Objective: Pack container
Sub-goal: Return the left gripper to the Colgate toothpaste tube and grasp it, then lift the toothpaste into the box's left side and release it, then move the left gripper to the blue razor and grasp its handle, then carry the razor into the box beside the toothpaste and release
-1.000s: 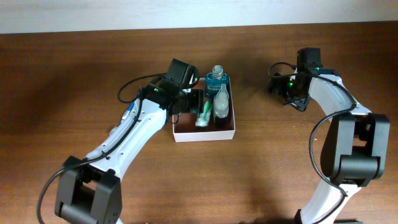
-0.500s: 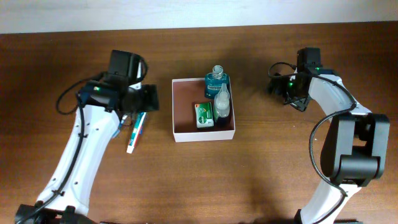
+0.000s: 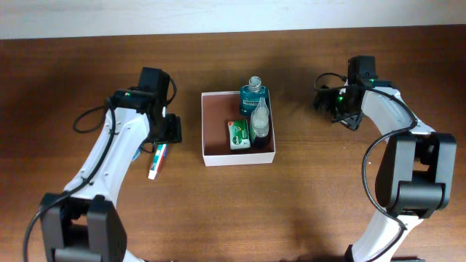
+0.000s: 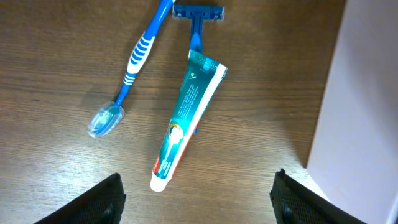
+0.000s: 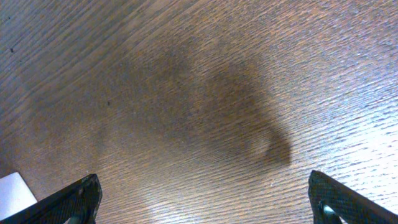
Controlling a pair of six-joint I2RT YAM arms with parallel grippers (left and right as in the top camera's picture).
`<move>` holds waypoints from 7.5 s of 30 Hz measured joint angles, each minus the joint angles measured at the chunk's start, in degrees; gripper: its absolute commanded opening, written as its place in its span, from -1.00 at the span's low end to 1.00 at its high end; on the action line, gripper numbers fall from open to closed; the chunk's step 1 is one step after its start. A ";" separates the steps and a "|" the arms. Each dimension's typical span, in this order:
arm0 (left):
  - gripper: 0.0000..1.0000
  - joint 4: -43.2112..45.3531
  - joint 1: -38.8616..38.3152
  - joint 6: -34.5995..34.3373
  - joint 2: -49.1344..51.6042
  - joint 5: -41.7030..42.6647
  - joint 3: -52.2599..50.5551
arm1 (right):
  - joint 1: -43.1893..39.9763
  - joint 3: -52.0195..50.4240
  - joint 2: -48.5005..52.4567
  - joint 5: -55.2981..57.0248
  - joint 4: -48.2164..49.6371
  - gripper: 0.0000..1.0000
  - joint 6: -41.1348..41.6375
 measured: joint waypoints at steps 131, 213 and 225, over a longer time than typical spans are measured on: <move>0.99 12.22 3.02 -6.32 -2.10 12.09 -0.55 | 0.00 0.00 0.00 0.00 0.00 0.97 0.02; -0.99 7.91 1.86 -5.49 1.88 16.33 4.74 | 0.00 0.00 0.00 0.00 -0.02 0.97 -0.04; -0.99 8.48 -8.41 -5.49 -4.15 20.26 4.94 | 0.00 0.00 0.02 0.00 0.00 0.97 0.00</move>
